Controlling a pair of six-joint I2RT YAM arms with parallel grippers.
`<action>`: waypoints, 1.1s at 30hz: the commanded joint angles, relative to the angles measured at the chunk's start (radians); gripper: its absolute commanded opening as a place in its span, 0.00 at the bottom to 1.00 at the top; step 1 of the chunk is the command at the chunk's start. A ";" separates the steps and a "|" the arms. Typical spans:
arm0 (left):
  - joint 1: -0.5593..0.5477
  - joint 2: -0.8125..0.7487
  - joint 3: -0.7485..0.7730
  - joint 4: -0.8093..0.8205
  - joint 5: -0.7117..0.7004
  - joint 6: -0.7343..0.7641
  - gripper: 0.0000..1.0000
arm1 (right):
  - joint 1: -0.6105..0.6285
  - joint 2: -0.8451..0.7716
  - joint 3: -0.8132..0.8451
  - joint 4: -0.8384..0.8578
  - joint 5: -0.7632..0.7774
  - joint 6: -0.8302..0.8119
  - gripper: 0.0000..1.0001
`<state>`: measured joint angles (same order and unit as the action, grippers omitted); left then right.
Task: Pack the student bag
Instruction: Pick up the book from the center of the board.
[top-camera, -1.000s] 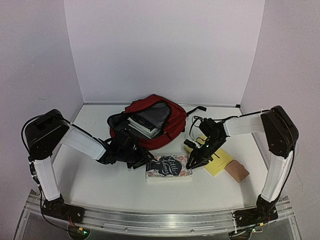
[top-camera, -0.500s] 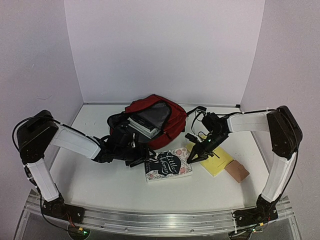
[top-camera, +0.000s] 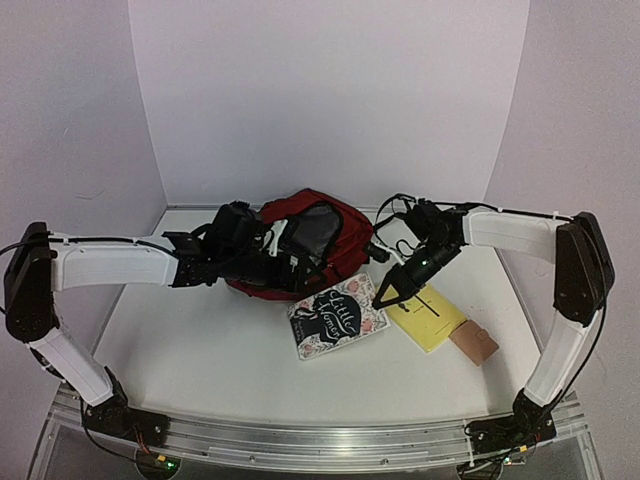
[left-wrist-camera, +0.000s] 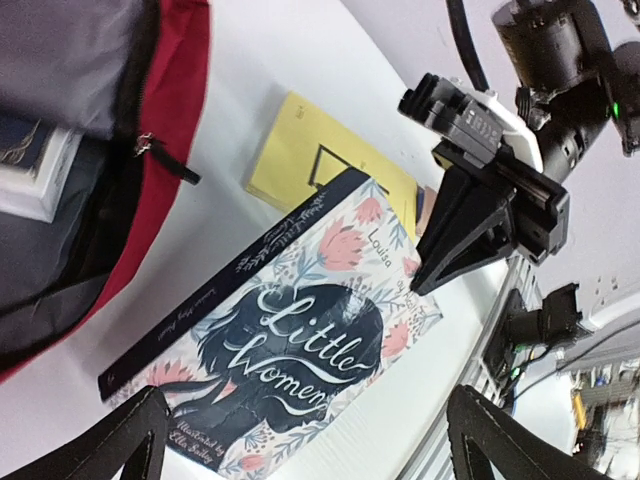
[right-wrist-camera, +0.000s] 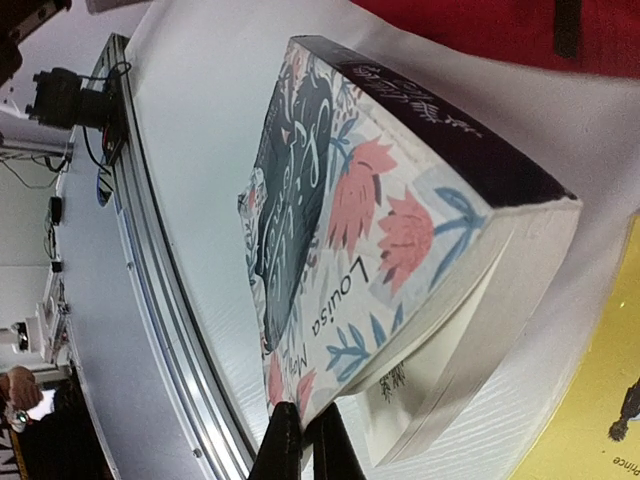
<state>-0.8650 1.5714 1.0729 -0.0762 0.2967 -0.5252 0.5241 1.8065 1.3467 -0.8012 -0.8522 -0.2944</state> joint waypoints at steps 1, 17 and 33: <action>-0.002 0.081 0.111 -0.115 0.111 0.206 0.97 | 0.041 -0.065 0.076 -0.084 0.036 -0.174 0.00; -0.001 0.223 0.205 -0.146 0.317 0.398 0.77 | 0.123 -0.093 0.169 -0.120 0.140 -0.265 0.00; 0.003 0.118 0.092 0.020 0.314 0.275 0.00 | 0.070 -0.040 0.345 -0.135 0.165 -0.096 0.60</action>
<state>-0.8593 1.7764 1.2019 -0.1443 0.6234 -0.1879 0.6355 1.7679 1.5539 -0.9878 -0.6186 -0.5106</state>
